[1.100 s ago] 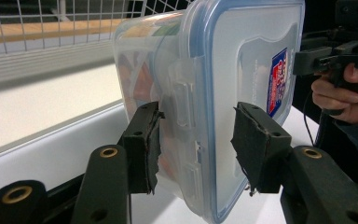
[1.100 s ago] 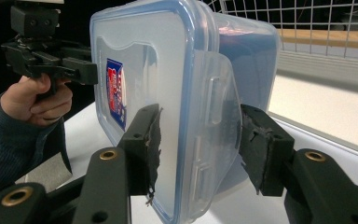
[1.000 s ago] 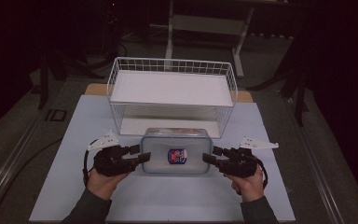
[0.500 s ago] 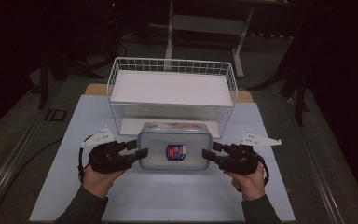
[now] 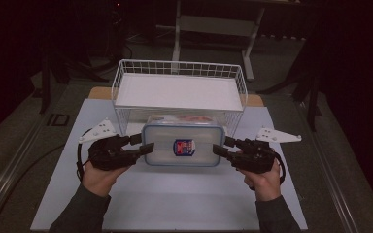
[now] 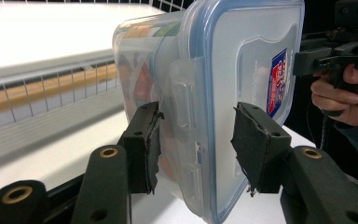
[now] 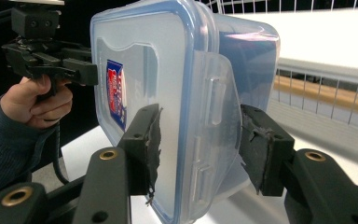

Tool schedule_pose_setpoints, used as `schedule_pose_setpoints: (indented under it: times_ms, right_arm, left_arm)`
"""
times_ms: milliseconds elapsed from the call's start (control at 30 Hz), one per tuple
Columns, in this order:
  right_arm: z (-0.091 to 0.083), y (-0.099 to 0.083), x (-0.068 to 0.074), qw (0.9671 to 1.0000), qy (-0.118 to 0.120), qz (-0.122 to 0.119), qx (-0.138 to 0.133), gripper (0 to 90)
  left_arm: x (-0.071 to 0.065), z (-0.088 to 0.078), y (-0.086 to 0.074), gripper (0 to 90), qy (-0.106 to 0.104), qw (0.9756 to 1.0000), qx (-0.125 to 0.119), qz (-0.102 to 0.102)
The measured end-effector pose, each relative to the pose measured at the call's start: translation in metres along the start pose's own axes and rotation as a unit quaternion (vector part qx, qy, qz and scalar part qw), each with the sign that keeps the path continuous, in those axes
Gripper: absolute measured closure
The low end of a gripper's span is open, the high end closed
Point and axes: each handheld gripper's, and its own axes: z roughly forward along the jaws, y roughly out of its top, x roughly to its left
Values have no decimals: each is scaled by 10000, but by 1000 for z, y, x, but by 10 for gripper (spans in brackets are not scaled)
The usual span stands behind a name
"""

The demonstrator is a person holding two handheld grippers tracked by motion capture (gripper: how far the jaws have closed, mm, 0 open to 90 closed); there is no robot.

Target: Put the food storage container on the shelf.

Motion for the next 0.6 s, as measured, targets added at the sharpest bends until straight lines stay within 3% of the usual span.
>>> schedule_pose_setpoints:
  times_ms: [600]
  right_arm:
    - [-2, 34, 5, 9994, -22, -263, -235, 504]
  left_arm:
    - [0, -11, 34, 518, 106, 9992, -287, 260]
